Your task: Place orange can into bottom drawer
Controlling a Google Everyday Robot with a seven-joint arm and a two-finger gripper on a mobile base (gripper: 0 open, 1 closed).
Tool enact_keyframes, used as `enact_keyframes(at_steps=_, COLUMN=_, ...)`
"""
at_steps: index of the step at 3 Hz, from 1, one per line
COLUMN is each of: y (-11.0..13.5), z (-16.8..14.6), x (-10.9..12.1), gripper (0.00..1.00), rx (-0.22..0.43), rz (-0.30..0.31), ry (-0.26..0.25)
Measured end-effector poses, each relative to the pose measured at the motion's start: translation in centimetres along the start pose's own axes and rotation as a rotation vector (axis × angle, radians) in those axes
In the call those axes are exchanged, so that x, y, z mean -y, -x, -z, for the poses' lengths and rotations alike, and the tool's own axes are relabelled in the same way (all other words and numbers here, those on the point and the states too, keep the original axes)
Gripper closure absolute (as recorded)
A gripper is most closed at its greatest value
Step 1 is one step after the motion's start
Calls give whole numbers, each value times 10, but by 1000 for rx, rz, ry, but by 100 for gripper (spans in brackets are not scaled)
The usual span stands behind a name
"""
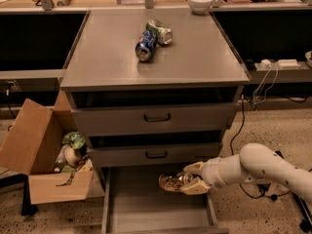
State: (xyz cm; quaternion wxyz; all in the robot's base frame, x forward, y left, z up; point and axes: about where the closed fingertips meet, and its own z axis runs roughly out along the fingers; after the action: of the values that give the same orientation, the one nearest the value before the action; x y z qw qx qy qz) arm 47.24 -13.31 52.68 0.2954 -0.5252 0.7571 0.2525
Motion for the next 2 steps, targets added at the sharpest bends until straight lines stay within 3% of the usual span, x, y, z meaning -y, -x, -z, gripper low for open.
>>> enact_keyframes(at_steps=2, y=-71, z=-91, x=11, gripper=100, rx=55, rz=17, ry=85)
